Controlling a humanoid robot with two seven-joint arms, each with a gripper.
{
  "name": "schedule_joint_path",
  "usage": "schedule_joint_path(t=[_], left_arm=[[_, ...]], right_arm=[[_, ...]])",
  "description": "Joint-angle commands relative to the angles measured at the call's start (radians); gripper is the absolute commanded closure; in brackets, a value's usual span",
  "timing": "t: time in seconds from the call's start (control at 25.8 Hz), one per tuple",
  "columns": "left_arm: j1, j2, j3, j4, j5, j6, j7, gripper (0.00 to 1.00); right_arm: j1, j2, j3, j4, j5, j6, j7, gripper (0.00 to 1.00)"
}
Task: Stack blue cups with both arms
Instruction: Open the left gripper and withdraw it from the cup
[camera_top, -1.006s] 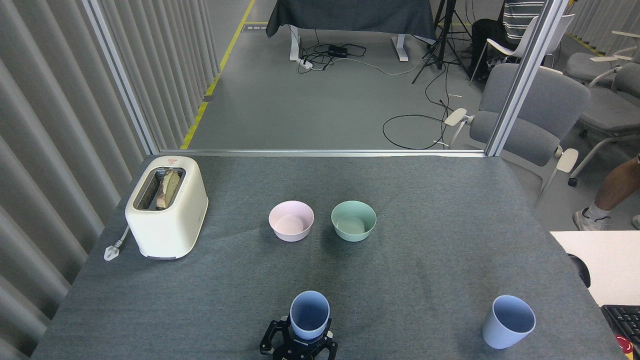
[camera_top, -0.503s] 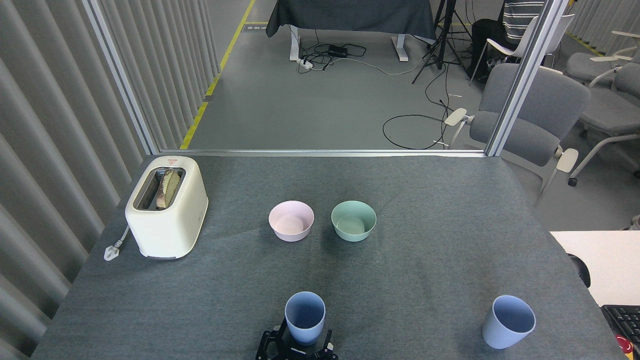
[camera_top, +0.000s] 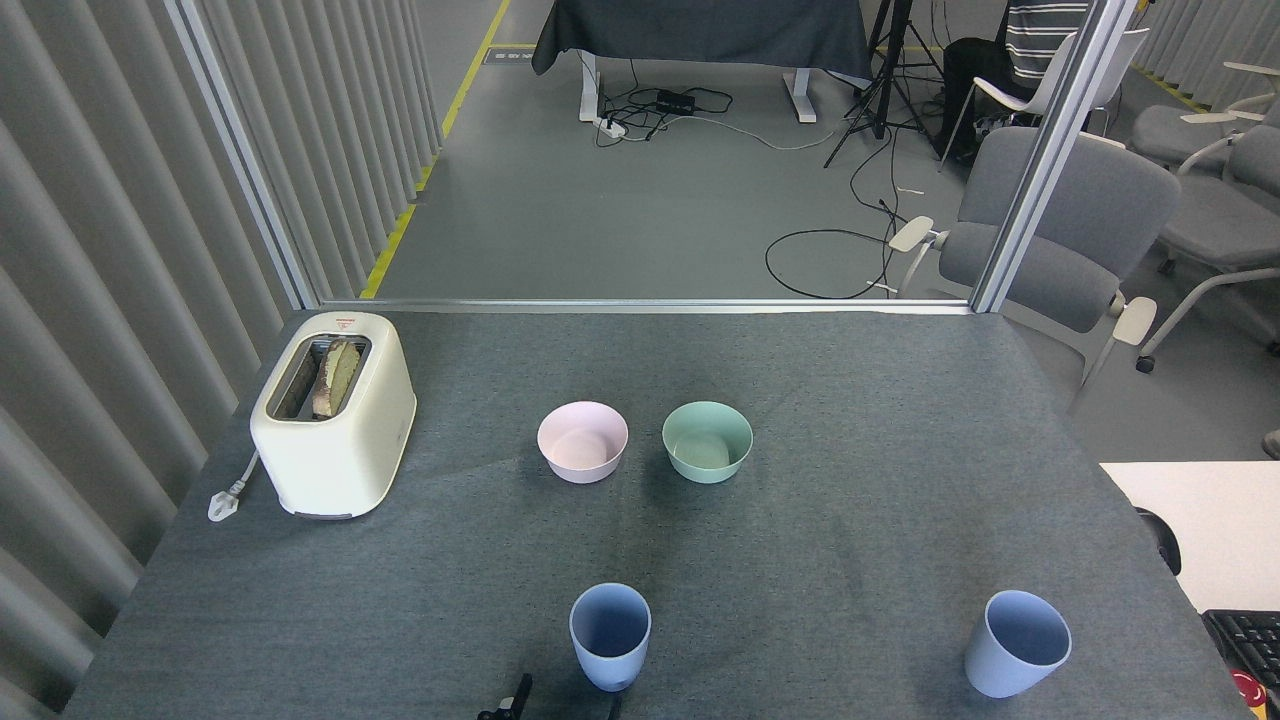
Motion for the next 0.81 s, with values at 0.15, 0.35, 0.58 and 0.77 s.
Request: schedule_joint_path(t=[0.15,0.35,0.58,0.77], left_arm=[[0.172,0.105,0.092,-0.213,0.034,-0.017,-0.004,0.0],[0.214,0.196,0.176,-0.276,0.111,-0.097,0.005,0.0],[0.217,0.225,0.334,-0.265,0.123,-0.293,0.013,0.0],[0.218,0.214,0.412,-0.231,0.125,-0.342,0.016,0.0]], right_arm=[[0.021,0.001,-0.011,-0.001,0.002,0.0,0.0,0.0],[0.048,-0.004,-0.031,-0.001,0.001,-0.001,-0.001,0.0],[0.075,-0.005,-0.247,0.006,-0.004,-0.088,-0.021,0.0],[0.006,-0.013,-0.351,0.075,0.009,-0.145,-0.009,0.0]])
